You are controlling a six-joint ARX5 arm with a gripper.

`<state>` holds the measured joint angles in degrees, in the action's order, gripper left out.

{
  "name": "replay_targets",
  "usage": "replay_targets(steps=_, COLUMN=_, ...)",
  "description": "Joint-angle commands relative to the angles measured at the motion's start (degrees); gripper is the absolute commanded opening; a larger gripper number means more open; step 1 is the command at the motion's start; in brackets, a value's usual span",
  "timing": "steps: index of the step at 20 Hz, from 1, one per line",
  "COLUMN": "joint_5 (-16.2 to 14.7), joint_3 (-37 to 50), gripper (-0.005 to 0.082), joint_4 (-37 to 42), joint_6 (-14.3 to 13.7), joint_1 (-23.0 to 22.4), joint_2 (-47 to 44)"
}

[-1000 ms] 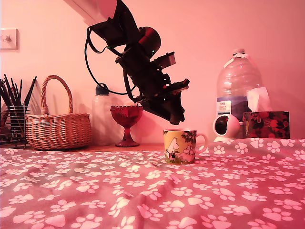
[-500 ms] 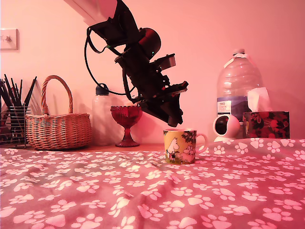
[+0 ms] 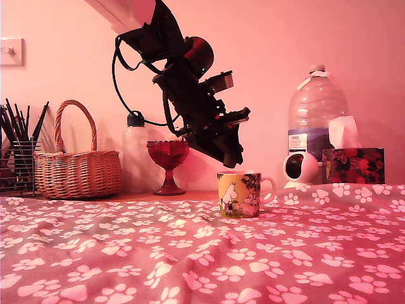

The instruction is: Pick the coffee capsule and then drop it inside the coffee cup in front of you

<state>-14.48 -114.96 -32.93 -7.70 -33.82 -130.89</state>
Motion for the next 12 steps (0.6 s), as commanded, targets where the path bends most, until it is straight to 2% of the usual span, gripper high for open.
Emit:
replay_targets(steps=1, joint_5=0.00, joint_3=-0.66, gripper=0.0195, joint_4=0.76, joint_6=-0.24, joint_1=-0.37, joint_2=-1.95)
replay_targets(steps=3, joint_5=0.00, joint_3=-0.66, gripper=0.0201, joint_4=1.31, joint_6=-0.20, joint_1=-0.37, joint_2=-1.95)
replay_targets(steps=4, joint_5=0.00, joint_3=-0.68, gripper=0.0249, joint_4=1.46, joint_6=-0.20, joint_1=-0.37, joint_2=-1.95)
replay_targets(steps=5, joint_5=-0.02, joint_3=-0.68, gripper=0.0378, joint_4=1.55, joint_6=-0.15, joint_1=-0.37, joint_2=-1.95)
replay_targets(steps=6, joint_5=-0.04, joint_3=-0.68, gripper=0.0569, joint_4=1.64, joint_6=0.24, joint_1=-0.37, joint_2=-1.92)
replay_targets(steps=7, joint_5=0.07, joint_3=-0.79, gripper=0.0703, joint_4=1.62, joint_6=1.86, joint_1=-0.31, joint_2=-1.92)
replay_targets(steps=8, joint_5=-0.02, joint_3=-1.03, gripper=0.0764, joint_4=1.29, joint_6=2.01, joint_1=-0.28, joint_2=-1.92)
replay_targets(steps=12, joint_5=-0.07, joint_3=-2.58, gripper=0.0769, joint_4=1.18, joint_6=1.68, joint_1=-0.26, joint_2=-1.86)
